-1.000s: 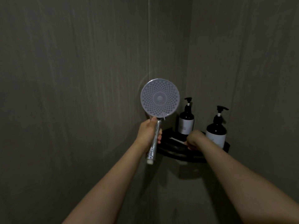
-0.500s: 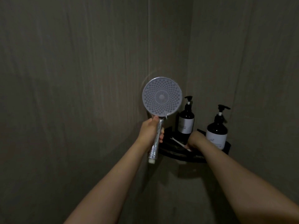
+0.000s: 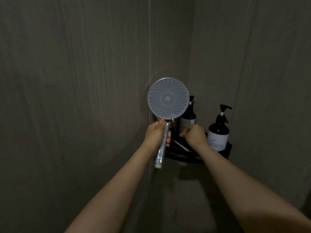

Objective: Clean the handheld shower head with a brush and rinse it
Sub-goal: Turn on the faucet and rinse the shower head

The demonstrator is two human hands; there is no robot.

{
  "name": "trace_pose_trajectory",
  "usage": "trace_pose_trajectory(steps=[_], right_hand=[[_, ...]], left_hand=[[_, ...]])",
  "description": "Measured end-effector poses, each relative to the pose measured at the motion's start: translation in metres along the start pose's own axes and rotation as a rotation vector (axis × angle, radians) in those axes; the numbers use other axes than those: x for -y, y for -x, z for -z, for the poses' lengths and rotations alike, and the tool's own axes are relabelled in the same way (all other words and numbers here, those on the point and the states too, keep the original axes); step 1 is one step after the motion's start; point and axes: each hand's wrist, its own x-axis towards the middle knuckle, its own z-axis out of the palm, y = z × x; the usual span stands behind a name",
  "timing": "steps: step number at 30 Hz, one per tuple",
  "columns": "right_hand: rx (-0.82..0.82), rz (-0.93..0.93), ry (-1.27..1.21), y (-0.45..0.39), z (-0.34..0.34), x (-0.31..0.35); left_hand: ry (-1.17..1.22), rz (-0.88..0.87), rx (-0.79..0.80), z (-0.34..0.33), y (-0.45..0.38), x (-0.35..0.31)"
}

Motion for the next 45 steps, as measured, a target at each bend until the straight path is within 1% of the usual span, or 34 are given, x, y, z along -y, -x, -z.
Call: trace_pose_trajectory(steps=[2,5,7,8,12,15,18,21,24,27,29,32,36,39,43,45], right_hand=[[-0.059,0.094,-0.203,0.005,0.004,0.006],[-0.054,0.151,-0.466,0.017,0.015,0.019],[-0.045,0.176,-0.58,0.031,0.025,0.025],[-0.043,0.191,-0.599,0.04,0.031,0.026],[-0.069,0.194,-0.545,0.074,0.053,0.011],[-0.035,0.138,-0.545,0.105,0.07,-0.011],[-0.027,0.127,-0.509,0.132,0.082,-0.036],[-0.009,0.122,-0.446,0.157,0.09,-0.058],[0.041,0.055,-0.46,0.181,0.091,-0.077],[0.069,-0.002,-0.508,0.202,0.088,-0.09],[0.088,-0.029,-0.503,0.213,0.084,-0.1],[0.067,-0.061,-0.513,0.228,0.078,-0.113],[0.035,-0.093,-0.42,0.24,0.062,-0.134],[0.039,-0.156,-0.376,0.25,0.044,-0.164],[-0.006,-0.28,-0.325,0.27,0.026,-0.213],[-0.058,-0.354,-0.28,0.278,0.02,-0.241]], left_hand=[[0.018,0.004,0.002,-0.006,0.005,0.0],[0.039,-0.001,0.013,-0.019,0.017,0.0],[0.057,-0.01,0.025,-0.028,0.028,0.0],[0.07,-0.01,0.028,-0.033,0.035,0.0],[0.089,0.007,0.049,-0.05,0.069,0.001],[0.059,0.055,0.081,-0.066,0.104,0.011],[0.098,0.089,0.109,-0.084,0.14,0.025],[0.102,0.108,0.09,-0.097,0.171,0.038],[0.054,0.141,0.07,-0.105,0.195,0.053],[0.016,0.17,0.063,-0.106,0.214,0.067],[0.034,0.209,0.076,-0.105,0.223,0.079],[0.033,0.269,0.09,-0.1,0.231,0.096],[0.067,0.305,0.109,-0.096,0.24,0.118],[0.064,0.339,0.116,-0.089,0.249,0.148],[0.043,0.367,0.128,-0.082,0.264,0.188],[0.03,0.352,0.125,-0.082,0.269,0.206]])
